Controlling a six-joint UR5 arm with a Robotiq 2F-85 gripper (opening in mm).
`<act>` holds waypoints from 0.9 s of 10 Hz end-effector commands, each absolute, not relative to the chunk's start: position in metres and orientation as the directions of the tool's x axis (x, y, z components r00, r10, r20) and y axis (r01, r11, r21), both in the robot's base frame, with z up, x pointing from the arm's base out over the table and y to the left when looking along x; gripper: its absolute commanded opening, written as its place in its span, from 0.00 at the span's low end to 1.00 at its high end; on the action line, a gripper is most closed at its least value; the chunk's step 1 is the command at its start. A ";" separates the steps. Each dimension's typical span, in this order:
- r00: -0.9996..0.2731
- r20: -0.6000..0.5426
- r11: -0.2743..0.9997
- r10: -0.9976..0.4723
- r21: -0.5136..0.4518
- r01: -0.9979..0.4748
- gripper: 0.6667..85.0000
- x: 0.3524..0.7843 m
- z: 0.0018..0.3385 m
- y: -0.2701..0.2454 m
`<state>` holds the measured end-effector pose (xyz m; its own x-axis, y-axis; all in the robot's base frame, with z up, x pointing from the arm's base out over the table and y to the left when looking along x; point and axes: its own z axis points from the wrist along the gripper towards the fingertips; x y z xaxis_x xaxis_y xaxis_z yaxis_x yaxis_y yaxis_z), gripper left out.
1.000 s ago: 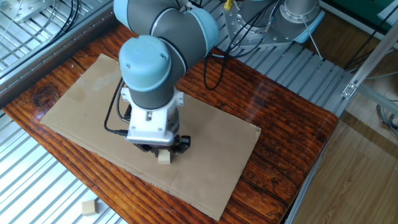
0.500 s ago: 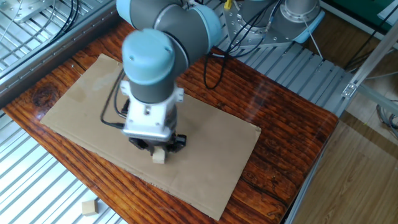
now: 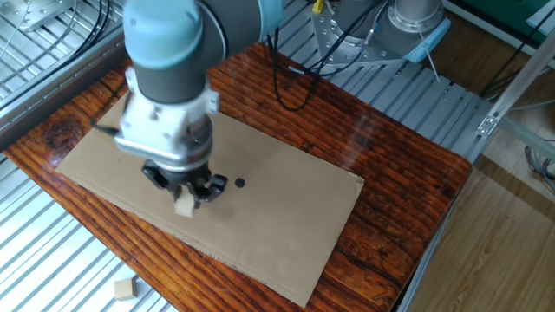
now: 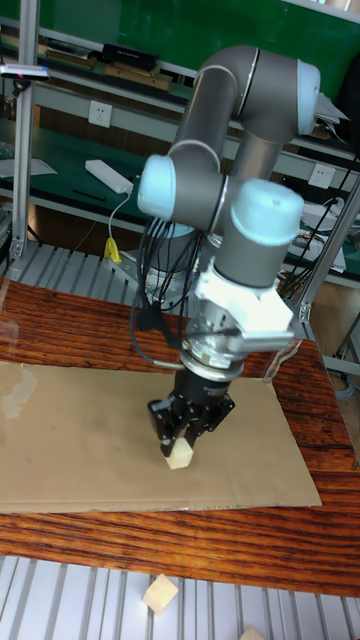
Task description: Pick up one small block
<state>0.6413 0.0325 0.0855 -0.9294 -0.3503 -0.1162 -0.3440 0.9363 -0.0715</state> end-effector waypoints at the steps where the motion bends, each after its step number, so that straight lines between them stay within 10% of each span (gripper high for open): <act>1: -0.962 -0.176 0.978 -0.207 -0.050 -0.201 0.00 0.649 0.105 0.026; 9: -0.964 -0.244 0.993 -0.105 0.019 -0.113 0.00 0.666 0.157 0.048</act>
